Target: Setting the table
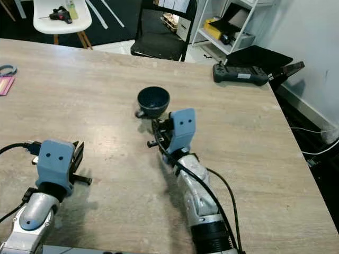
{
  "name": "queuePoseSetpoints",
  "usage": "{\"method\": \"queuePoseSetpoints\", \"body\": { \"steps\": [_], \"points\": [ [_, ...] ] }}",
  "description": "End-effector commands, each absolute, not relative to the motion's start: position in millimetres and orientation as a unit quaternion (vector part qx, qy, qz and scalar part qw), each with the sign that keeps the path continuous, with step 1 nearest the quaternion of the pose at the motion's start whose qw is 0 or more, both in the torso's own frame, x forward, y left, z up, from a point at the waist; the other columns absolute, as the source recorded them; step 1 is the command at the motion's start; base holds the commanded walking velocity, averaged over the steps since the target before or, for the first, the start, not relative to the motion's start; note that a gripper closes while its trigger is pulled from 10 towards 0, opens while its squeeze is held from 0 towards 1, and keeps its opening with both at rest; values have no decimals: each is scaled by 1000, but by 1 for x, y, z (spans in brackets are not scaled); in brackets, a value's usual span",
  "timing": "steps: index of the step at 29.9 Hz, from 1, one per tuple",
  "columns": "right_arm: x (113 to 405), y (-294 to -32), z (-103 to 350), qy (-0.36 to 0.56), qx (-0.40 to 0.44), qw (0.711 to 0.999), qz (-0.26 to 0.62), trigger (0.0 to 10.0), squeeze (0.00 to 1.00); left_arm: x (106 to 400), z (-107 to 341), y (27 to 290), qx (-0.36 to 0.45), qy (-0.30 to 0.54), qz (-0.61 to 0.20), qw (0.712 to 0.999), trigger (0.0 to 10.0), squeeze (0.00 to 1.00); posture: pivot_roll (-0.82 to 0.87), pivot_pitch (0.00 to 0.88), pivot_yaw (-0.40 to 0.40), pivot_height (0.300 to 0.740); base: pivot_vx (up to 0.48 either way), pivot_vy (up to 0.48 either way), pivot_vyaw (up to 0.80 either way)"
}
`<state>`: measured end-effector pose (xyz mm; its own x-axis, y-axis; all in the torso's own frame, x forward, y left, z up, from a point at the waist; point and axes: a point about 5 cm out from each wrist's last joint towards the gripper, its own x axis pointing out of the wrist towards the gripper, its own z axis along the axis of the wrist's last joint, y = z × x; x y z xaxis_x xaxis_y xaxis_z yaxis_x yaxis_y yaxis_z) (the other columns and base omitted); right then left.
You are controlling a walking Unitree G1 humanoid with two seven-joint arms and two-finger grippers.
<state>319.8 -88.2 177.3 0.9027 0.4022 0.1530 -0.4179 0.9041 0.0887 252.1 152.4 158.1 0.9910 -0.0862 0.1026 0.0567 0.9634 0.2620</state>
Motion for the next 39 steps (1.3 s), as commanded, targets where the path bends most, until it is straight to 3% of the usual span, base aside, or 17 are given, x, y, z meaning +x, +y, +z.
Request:
{"method": "queuePoseSetpoints", "body": {
  "steps": [1, 14, 15, 16, 17, 19, 22, 23, 26, 27, 28, 34, 35, 39],
  "points": [
    [314, -84, 174, -57, 56, 975, 206, 10000, 1000, 250, 152, 152, 135, -44, -36, 989, 10000, 0, 131, 135, -5, 740, 0, 0, 0],
    [315, -66, 176, -57, 47, 983, 166, 10000, 1000, 253, 154, 157, 136, -47, -24, 989, 10000, 0, 132, 130, -8, 740, 0, 0, 0],
    [320, -64, 181, -66, 39, 983, 168, 10000, 835, 253, 154, 156, 136, -48, -25, 989, 10000, 0, 135, 133, -7, 740, 0, 0, 0],
    [320, -64, 181, -66, 39, 983, 168, 10000, 835, 253, 154, 156, 136, -48, -25, 989, 10000, 0, 135, 133, -7, 740, 0, 0, 0],
    [326, -61, 190, -89, 8, 978, 186, 10000, 0, 253, 155, 155, 136, -48, -26, 989, 10000, 0, 139, 139, -7, 740, 0, 0, 0],
    [328, -59, 197, -107, -19, 973, 201, 10000, 0, 253, 155, 155, 136, -49, -26, 989, 10000, 0, 139, 139, -6, 740, 0, 0, 0],
    [334, -43, 221, -161, -119, 935, 293, 10000, 0, 252, 154, 156, 136, -47, -26, 989, 10000, 0, 137, 141, -6, 740, 0, 0, 0],
    [334, -43, 221, -161, -119, 935, 293, 10000, 0, 252, 154, 156, 136, -47, -26, 989, 10000, 0, 137, 141, -6, 740, 0, 0, 0],
    [338, -31, 236, -182, -210, 890, 361, 10000, 0, 252, 154, 155, 137, -46, -26, 989, 10000, 0, 147, 141, -14, 740, 0, 0, 0],
    [338, -31, 236, -182, -210, 890, 361, 10000, 0, 252, 154, 155, 137, -46, -26, 989, 10000, 0, 147, 141, -14, 740, 0, 0, 0],
    [343, -27, 242, -171, -261, 857, 410, 10000, 0, 252, 154, 156, 136, -48, -22, 989, 10000, 0, 152, 142, -24, 740, 0, 0, 0],
    [360, -29, 246, -148, -327, 832, 424, 10000, 0, 250, 154, 156, 135, -48, -18, 989, 10000, 0, 154, 144, -31, 740, 0, 0, 0],
    [371, -33, 249, -134, -372, 815, 424, 10000, 0, 249, 154, 156, 135, -48, -17, 990, 10000, 0, 155, 145, -36, 740, 0, 0, 0],
    [380, -38, 257, -131, -430, 792, 412, 10000, 0, 248, 153, 157, 134, -47, -13, 990, 10000, 0, 160, 147, -41, 740, 0, 0, 0]
  ]
}}
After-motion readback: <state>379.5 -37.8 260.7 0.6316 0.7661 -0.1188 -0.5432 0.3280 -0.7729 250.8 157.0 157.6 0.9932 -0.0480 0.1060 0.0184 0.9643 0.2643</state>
